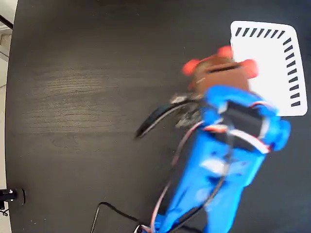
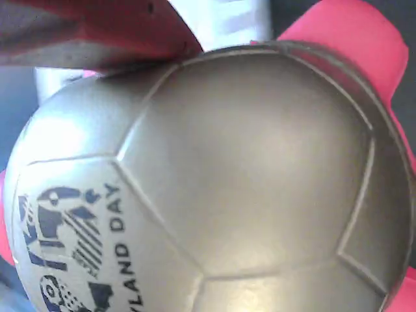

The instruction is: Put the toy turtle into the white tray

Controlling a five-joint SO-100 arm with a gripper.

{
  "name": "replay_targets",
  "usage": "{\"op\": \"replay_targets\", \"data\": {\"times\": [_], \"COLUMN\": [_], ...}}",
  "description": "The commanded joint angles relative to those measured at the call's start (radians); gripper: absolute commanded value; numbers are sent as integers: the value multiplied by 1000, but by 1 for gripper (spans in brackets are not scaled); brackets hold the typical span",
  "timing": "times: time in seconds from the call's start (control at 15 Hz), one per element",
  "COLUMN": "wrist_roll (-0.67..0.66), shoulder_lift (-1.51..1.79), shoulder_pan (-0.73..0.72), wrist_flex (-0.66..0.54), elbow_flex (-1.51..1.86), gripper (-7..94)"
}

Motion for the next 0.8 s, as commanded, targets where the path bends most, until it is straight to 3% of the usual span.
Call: {"op": "replay_targets", "data": {"times": [0.0, 0.47, 0.73], "wrist_roll": [75, 453, 569], "shoulder_lift": [-58, -410, -581], "shoulder_pan": [51, 175, 216], "wrist_flex": [5, -15, -15], "elbow_flex": [-161, -540, -707], "gripper": [0, 0, 0]}}
